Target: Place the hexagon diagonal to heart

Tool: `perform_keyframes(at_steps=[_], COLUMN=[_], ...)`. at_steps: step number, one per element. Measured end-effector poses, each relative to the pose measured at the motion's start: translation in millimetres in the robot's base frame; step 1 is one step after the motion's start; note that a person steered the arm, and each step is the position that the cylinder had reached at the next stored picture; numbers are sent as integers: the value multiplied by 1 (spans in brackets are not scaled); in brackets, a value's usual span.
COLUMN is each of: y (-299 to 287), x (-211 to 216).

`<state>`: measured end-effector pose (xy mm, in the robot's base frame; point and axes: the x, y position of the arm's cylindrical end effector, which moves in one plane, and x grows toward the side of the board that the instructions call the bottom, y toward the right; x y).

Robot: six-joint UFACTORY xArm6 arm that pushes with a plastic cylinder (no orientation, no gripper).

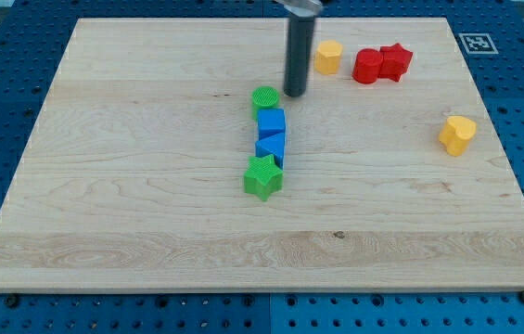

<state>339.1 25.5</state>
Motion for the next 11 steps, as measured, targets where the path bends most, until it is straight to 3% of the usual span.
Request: perform_keyframes(at_steps=[2, 3, 5, 7, 8, 10, 11], y=[-22, 20, 79, 37, 41, 155, 155], x=[-93, -104, -33, -40, -13, 12, 31])
